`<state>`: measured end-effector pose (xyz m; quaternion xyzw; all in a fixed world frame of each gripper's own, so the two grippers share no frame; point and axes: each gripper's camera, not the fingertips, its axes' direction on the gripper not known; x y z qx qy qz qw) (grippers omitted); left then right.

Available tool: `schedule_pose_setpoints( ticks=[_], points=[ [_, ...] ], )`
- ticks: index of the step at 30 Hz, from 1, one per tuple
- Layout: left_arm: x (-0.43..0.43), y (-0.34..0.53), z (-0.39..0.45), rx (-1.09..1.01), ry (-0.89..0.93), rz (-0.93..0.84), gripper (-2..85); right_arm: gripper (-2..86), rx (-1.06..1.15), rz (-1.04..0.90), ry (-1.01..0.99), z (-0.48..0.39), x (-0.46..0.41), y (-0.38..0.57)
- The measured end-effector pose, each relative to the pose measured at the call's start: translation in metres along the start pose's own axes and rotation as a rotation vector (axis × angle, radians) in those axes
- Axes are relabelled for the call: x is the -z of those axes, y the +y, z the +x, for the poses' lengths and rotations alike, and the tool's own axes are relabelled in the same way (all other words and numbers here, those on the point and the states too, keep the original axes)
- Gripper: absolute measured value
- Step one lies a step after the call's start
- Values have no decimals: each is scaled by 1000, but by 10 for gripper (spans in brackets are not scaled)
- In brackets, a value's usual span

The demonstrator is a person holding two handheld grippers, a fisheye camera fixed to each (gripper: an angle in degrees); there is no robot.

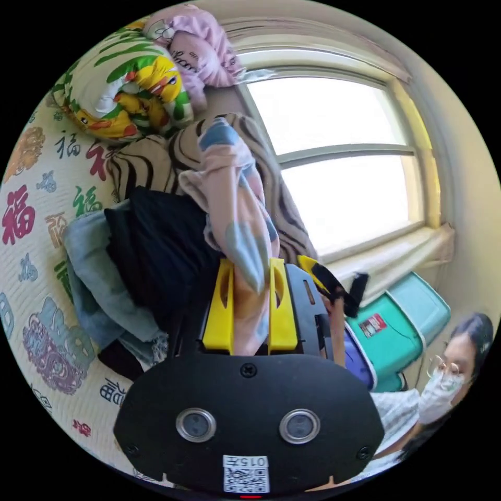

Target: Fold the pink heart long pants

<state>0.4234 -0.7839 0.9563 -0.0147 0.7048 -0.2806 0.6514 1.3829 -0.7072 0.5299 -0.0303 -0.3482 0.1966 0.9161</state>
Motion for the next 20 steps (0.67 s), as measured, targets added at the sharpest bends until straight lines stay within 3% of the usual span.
schedule_pose_setpoints(
  ticks=[3, 10, 13, 20],
  points=[
    [-47, 19, -36, 139, -63, -16, 112, 62, -32, 31, 98, 27, -4, 67],
    [-88, 143, -86, 305, -98, -128, 117, 83, -294, -375, 158, 89, -67, 257],
    [-111, 182, -82, 323, -117, -201, 130, 85, -405, -364, 86, 102, -72, 276],
    [-181, 211, -65, 288, -140, -338, 114, 26, -275, -412, 154, 90, -75, 317]
  ],
)
